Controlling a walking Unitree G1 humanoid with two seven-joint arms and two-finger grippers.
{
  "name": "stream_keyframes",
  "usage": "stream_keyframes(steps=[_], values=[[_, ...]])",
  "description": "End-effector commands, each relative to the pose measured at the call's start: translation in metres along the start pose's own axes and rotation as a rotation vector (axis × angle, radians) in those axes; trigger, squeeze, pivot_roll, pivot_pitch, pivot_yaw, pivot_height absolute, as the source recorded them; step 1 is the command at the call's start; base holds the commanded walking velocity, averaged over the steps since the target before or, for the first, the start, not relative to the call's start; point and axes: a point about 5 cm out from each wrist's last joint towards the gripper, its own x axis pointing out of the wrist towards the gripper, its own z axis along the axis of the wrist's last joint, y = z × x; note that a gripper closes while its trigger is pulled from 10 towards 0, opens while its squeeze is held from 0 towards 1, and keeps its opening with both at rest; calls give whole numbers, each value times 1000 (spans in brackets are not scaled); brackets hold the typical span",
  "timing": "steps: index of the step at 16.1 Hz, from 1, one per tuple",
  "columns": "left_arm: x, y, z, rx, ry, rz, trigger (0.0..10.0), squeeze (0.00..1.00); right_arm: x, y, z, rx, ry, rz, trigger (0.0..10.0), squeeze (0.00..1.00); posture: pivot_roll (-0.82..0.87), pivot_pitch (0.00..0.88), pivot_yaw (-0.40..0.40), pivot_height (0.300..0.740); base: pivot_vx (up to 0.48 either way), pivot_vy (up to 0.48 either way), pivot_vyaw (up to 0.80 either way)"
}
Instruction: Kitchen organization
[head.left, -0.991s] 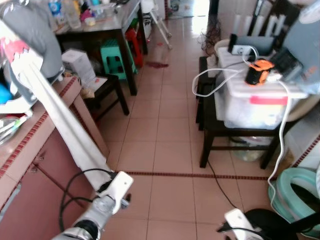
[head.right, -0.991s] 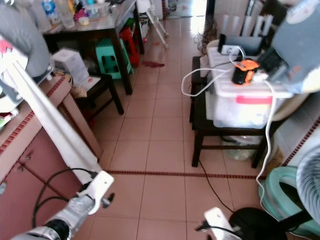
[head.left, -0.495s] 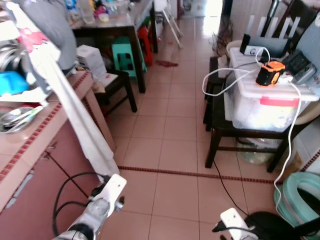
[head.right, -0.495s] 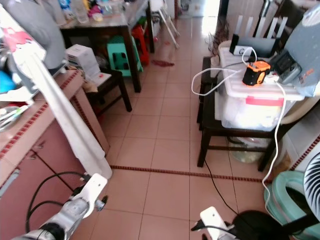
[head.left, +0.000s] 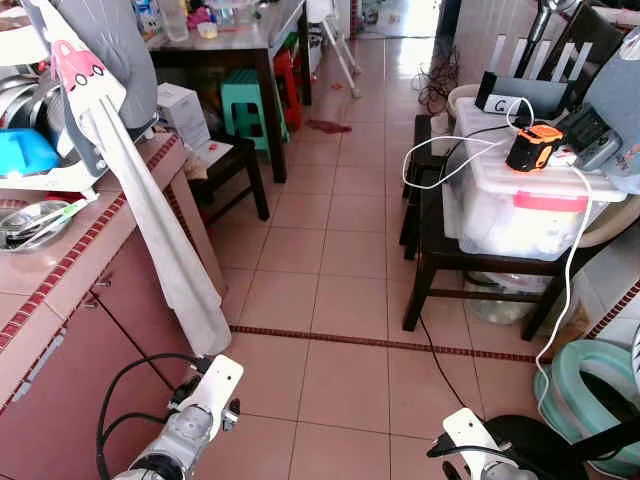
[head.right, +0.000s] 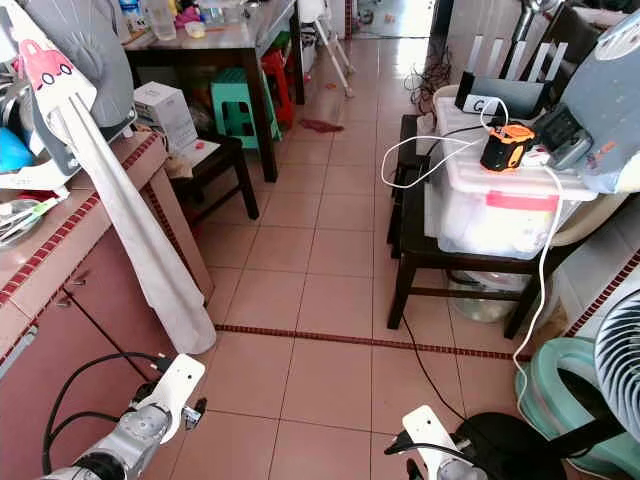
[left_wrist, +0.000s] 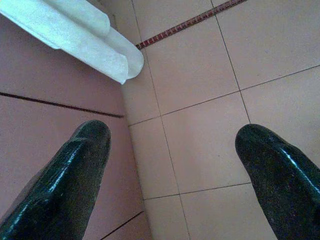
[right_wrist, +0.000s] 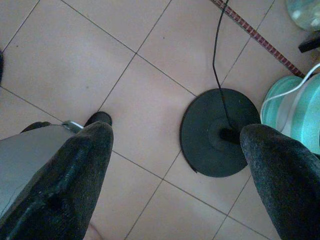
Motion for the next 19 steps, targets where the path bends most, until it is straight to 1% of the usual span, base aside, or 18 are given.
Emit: stream_keyframes(steps=[1, 4, 8, 9, 10, 12, 16, 19], values=[[1, 3, 9, 12, -22, 5, 10000, 0, 1, 2, 5, -3, -12, 4, 10000, 0, -107, 0, 70, 740, 0, 0, 0], [1, 3, 9, 21, -19, 9, 10000, 0, 1, 8, 1, 4, -5, 16, 10000, 0, -103, 0, 73, 740, 0, 0, 0], [-1, 7, -6, 1, 40, 42, 10000, 0, 1, 6, 2, -6, -5, 21, 10000, 0, -94, 0, 53, 740, 0, 0, 0], [-3, 8, -17, -26, 75, 56, 10000, 0, 1, 2, 6, -22, -12, 21, 10000, 0, -87, 0, 30, 740, 0, 0, 0], [-3, 8, -20, -32, 83, 61, 10000, 0, 1, 1, 7, -26, -14, 21, 10000, 0, -86, 0, 27, 740, 0, 0, 0], [-6, 8, -30, -82, 113, 75, 10000, 0, 1, -4, 12, -50, -21, 22, 10000, 0, -75, 0, -2, 740, 0, 0, 0], [-8, 8, -38, -116, 135, 88, 10000, 0, 2, -5, 17, -64, -29, 22, 10000, 0, -76, 0, -7, 740, 0, 0, 0], [-10, 8, -47, -175, 167, 93, 10000, 0, 2, -3, 20, -71, -35, 35, 10000, 0, -72, 0, -15, 740, 0, 0, 0]])
